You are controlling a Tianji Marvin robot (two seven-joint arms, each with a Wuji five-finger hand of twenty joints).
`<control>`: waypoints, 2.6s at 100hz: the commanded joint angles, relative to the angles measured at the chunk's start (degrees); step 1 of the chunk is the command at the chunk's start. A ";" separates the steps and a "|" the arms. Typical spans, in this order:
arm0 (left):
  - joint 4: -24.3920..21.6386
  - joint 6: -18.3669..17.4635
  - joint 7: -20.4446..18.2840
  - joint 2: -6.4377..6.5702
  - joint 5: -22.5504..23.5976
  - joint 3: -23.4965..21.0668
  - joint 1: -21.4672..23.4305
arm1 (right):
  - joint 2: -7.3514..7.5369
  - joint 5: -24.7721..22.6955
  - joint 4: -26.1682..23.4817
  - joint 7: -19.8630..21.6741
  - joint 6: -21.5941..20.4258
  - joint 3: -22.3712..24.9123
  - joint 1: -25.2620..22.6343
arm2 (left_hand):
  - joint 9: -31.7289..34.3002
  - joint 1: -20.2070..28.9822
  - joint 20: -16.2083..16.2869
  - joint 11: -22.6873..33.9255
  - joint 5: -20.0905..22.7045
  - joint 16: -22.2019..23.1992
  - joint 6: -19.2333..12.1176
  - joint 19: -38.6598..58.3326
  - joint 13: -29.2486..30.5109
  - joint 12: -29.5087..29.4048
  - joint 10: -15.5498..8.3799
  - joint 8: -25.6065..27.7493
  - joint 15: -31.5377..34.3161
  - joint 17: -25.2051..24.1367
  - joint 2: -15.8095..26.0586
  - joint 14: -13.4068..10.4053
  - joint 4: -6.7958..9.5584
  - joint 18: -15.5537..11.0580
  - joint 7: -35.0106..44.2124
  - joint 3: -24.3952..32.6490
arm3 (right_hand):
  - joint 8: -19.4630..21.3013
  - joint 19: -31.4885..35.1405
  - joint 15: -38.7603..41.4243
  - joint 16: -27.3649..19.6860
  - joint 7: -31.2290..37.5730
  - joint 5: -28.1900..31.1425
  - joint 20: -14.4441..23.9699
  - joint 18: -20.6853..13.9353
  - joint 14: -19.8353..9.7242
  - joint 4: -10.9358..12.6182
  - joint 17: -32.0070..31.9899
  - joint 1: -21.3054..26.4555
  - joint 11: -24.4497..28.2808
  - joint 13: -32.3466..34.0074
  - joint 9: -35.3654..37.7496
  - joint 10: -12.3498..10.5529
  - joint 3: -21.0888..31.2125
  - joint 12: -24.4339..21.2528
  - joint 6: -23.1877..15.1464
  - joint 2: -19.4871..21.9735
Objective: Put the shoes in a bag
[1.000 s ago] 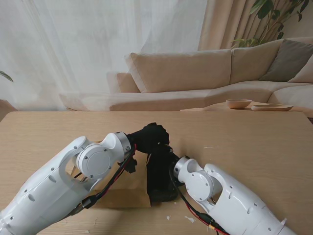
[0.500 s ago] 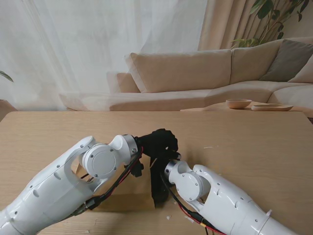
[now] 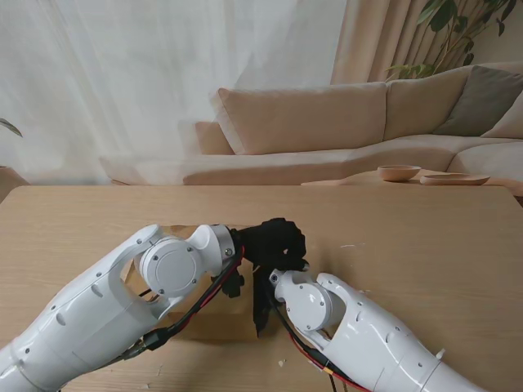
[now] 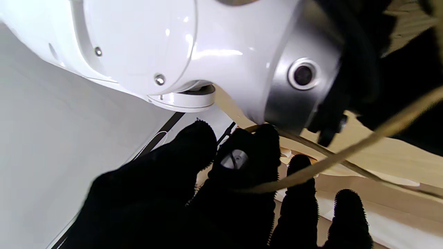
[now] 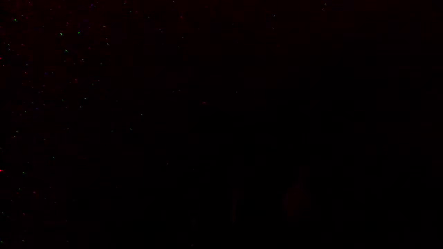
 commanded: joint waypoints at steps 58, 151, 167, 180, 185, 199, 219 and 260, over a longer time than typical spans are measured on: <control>0.04 3.97 -3.13 -1.10 -5.16 7.21 -5.58 | -3.61 -0.29 4.52 -1.28 -0.46 -4.65 5.64 | -1.29 -1.32 0.93 -3.08 0.87 1.61 -0.43 0.54 -2.84 -2.60 -3.59 2.18 0.17 -1.15 1.84 -1.35 1.77 -1.93 1.14 -1.02 | 2.74 12.48 3.20 1.84 6.51 -1.02 5.19 -3.61 0.19 3.97 4.51 3.72 9.01 2.53 4.51 -0.99 2.37 3.63 -9.48 10.39; 2.35 3.63 -1.42 -0.59 1.16 1.88 -2.16 | -2.86 -2.82 8.09 0.64 3.53 -5.51 6.72 | -1.71 0.13 0.68 -3.01 -0.01 1.62 0.73 0.49 -3.01 -2.43 -3.45 2.18 -0.09 -1.09 1.52 -1.53 1.78 -2.11 0.80 -2.41 | -7.41 -8.74 -17.55 -11.14 -16.36 -22.86 -1.67 3.45 1.19 12.53 -1.06 -7.30 -9.46 -4.46 -3.24 -0.59 2.30 -15.27 3.19 11.46; 2.58 3.44 -1.24 -0.56 1.76 1.39 -1.90 | -1.75 -3.37 7.08 2.21 3.26 -4.65 6.00 | -1.61 0.84 0.84 -2.91 -0.17 1.67 1.13 0.63 -2.87 -1.99 -3.50 2.18 0.12 -1.13 1.40 -1.52 1.60 -2.14 1.04 -3.24 | -11.00 -23.95 -27.40 -16.03 -21.26 -27.55 -7.45 3.91 -0.42 12.18 -3.12 -10.05 -14.06 -7.00 -6.99 -0.29 2.30 -18.66 7.57 9.45; 2.61 3.08 -1.28 -0.48 2.21 1.08 -1.81 | -0.49 -3.78 5.15 4.02 3.05 -3.23 4.95 | -1.52 1.14 0.89 -2.97 -0.11 1.65 1.21 0.66 -2.89 -1.80 -3.57 2.18 0.14 -1.14 1.26 -1.49 1.58 -2.07 1.14 -3.45 | -13.60 -34.58 -36.56 -20.54 -22.86 -29.88 -11.30 2.00 -2.42 11.86 -4.55 -10.69 -20.10 -6.96 -6.88 -0.31 -0.21 -21.11 9.67 9.43; 2.60 3.04 -1.27 -0.47 2.33 0.98 -1.76 | 0.01 -4.12 4.35 4.63 2.92 -2.66 4.49 | -1.50 1.36 0.93 -3.01 -0.08 1.64 1.37 0.70 -3.00 -1.71 -3.43 2.18 0.13 -1.16 1.20 -1.50 1.57 -2.06 1.14 -3.42 | -14.72 -38.99 -40.48 -22.49 -23.49 -30.42 -13.37 0.51 -3.72 11.78 -5.47 -11.11 -20.15 -6.86 -6.88 -0.60 -1.26 -20.99 10.32 9.76; 2.47 2.95 -1.24 -0.41 2.68 0.62 -1.50 | 1.30 -6.00 2.46 6.07 2.34 -1.49 3.45 | -1.42 1.52 1.00 -3.02 0.00 1.65 1.51 0.72 -2.90 -1.45 -3.56 2.18 0.23 -1.18 0.97 -1.45 1.47 -2.01 1.16 -3.55 | -17.60 -45.71 -46.37 -25.51 -24.68 -32.96 -15.76 -1.37 -4.06 11.45 -6.79 -14.42 -27.54 -7.19 -6.75 -0.39 -5.77 -23.92 11.63 13.56; 2.17 2.49 -1.08 -0.29 3.47 -0.28 -0.82 | 2.37 -7.43 0.31 7.21 3.55 0.33 1.53 | -1.08 1.96 1.08 -2.99 0.31 1.70 1.97 0.78 -2.75 -0.97 -3.67 2.18 0.43 -1.08 0.45 -1.40 1.26 -1.89 1.08 -3.54 | -17.03 -45.03 -44.17 -24.37 -25.03 -34.92 -12.51 2.32 -1.55 12.59 -5.84 -15.88 -28.33 -7.33 -6.67 0.31 -11.15 -23.82 10.82 18.70; 1.91 2.35 -0.75 -0.20 4.38 -1.64 0.17 | 4.74 -11.58 -6.84 8.08 5.12 8.32 -6.53 | -1.02 2.51 1.29 -3.35 0.44 1.68 2.28 0.82 -2.85 -0.38 -3.52 2.18 0.54 -1.19 0.37 -1.39 1.08 -1.94 0.96 -3.76 | -15.87 -47.03 -45.77 -24.99 -27.48 -35.32 -10.23 3.35 -1.64 15.16 -5.82 -13.96 -29.34 -7.59 -6.74 0.20 -16.60 -24.21 10.02 20.76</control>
